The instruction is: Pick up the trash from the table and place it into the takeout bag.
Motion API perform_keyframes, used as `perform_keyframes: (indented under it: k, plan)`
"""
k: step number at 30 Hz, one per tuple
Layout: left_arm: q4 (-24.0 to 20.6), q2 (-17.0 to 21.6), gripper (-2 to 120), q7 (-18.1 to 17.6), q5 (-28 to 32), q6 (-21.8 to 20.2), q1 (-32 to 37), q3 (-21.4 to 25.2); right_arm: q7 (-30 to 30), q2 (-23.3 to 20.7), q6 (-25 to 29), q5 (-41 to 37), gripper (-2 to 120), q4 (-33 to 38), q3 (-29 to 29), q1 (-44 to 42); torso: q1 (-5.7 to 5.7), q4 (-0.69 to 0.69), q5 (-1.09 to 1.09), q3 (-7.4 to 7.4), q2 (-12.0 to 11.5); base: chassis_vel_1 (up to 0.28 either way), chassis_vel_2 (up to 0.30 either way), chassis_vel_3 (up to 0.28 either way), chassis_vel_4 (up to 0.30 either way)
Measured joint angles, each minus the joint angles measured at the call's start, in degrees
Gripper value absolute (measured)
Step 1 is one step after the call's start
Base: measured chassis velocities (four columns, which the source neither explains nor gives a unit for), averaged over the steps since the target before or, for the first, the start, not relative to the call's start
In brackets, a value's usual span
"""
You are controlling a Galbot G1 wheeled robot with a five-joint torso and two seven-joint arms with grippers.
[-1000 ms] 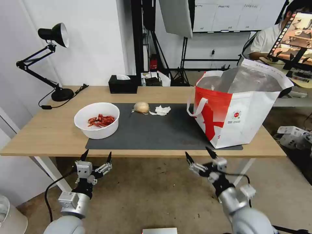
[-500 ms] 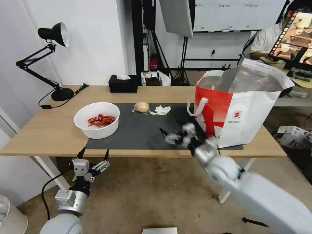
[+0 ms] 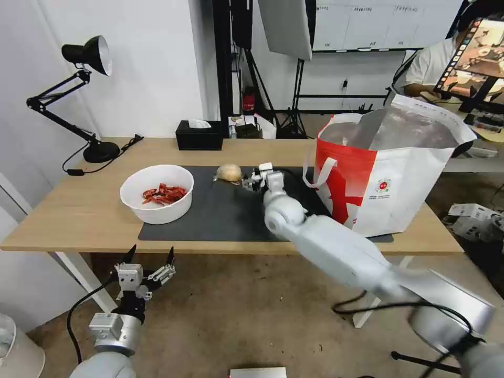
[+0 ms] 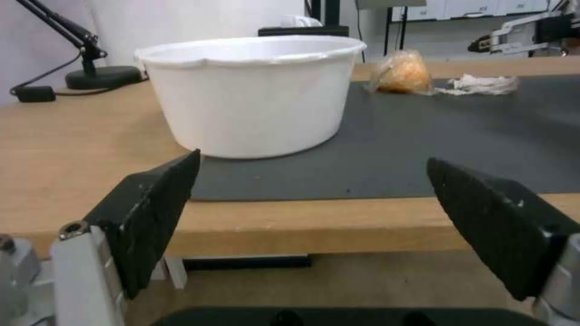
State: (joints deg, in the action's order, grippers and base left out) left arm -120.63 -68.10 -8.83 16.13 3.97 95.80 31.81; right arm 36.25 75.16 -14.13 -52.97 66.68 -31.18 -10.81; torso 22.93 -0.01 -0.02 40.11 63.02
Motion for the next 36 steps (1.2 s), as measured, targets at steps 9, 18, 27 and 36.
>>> perform_keyframes:
  k: [9,18,27,36]
  plan:
    - [0.86,-0.24,100,0.89,-0.21,1.24,0.03,0.15,-1.43,8.32,-1.85,0.36,100,-14.00,2.00,3.39,0.00,0.01,0.01,-0.01,0.00,0.000,0.000,0.000,0.000]
    - [1.22,-0.30,100,1.35,-0.37,1.71,-0.23,0.08,-2.48,10.31,-3.36,2.26,100,-19.58,3.73,3.97,-0.01,0.00,0.02,-0.01,0.01,0.000,0.000,0.000,0.000]
    - [1.09,0.00,100,1.46,-0.63,1.85,-0.58,-0.20,-2.55,9.88,-4.23,2.04,100,-18.57,4.40,3.13,-0.01,0.00,0.02,-0.01,0.01,0.000,0.000,0.000,0.000]
    - [0.77,0.03,100,1.94,-0.84,2.18,-0.20,-0.32,-1.92,9.71,-5.35,0.67,100,-17.49,4.54,2.79,-0.01,0.01,0.02,-0.01,0.01,0.000,0.000,0.000,0.000]
